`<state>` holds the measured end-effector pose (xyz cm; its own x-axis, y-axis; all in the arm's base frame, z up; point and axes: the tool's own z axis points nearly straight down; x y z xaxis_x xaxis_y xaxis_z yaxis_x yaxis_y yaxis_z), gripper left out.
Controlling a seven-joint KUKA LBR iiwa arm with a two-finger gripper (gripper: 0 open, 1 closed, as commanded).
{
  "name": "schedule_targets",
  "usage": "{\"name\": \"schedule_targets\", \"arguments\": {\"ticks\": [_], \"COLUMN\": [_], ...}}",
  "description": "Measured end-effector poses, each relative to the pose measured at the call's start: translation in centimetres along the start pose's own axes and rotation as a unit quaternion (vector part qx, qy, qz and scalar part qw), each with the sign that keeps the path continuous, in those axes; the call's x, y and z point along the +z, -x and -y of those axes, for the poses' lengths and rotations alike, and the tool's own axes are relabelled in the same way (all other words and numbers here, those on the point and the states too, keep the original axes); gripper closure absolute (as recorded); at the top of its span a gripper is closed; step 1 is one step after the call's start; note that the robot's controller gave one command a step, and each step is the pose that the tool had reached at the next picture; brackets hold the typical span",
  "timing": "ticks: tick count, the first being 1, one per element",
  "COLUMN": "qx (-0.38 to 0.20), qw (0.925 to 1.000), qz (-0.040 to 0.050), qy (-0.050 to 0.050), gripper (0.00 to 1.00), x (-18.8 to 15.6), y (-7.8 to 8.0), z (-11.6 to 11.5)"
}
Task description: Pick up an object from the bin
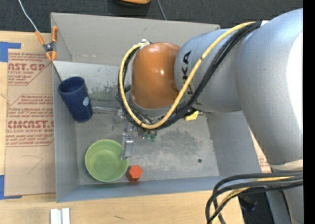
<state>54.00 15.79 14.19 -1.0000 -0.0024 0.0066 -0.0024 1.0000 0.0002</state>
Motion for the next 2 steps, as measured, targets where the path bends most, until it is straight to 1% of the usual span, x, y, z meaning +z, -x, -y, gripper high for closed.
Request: {"name": "schedule_targets", "arguments": {"ticks": [1,2], "qx": [0.012,0.010], "qw": [0.9999,0.9999], "qz": [-0.0021,0.0001], "qy": [-0.001,0.001], "gripper": [0.00,1.00], "x": [6.72,6.30], "y": [2.79,2.88], "z": [3.54,3.26]}}
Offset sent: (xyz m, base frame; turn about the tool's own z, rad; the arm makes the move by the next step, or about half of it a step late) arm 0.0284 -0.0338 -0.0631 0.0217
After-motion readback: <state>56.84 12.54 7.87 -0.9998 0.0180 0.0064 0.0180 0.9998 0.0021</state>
